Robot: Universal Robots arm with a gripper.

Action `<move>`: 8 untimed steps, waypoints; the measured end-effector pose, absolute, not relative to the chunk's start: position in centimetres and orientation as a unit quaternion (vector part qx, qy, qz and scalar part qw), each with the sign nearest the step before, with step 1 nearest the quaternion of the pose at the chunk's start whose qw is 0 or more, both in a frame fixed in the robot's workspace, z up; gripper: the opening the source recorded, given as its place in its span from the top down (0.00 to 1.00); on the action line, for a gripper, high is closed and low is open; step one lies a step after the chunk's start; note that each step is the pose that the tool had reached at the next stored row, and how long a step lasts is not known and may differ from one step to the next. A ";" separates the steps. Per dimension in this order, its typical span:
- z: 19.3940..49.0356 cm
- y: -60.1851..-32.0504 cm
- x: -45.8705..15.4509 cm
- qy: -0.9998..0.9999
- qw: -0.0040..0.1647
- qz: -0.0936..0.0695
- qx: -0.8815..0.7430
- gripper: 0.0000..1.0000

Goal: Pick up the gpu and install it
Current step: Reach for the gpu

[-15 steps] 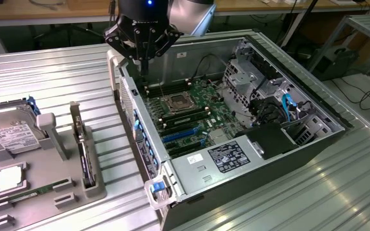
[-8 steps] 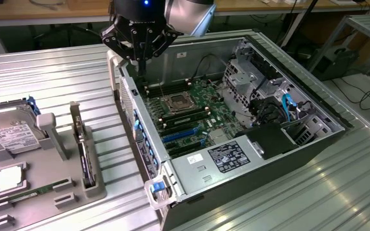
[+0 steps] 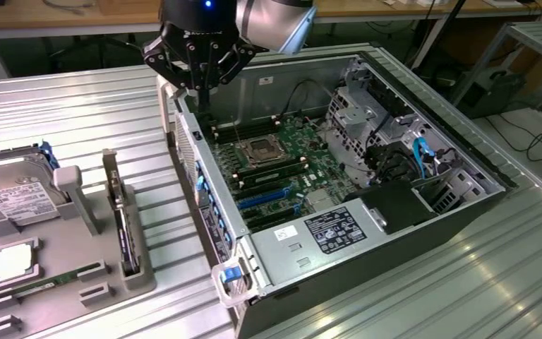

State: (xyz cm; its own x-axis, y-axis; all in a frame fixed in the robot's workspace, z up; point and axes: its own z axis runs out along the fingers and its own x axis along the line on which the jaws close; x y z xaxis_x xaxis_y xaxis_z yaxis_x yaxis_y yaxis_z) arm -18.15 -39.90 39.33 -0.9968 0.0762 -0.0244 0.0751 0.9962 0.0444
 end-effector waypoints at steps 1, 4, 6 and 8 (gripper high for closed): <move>39.3 -39.9 -18.2 0.999 0.013 0.022 0.038 0.89; 39.3 -39.9 -18.4 0.999 0.013 0.022 0.038 0.89; 39.3 -39.9 -18.6 0.999 0.013 0.022 0.038 0.89; 39.3 -39.9 -18.7 0.999 0.013 0.022 0.038 0.89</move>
State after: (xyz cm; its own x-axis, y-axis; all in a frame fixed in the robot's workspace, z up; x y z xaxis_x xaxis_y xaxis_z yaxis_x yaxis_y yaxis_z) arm -18.74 -39.90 39.32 -0.9968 0.0763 -0.0243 0.0752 0.9962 0.0444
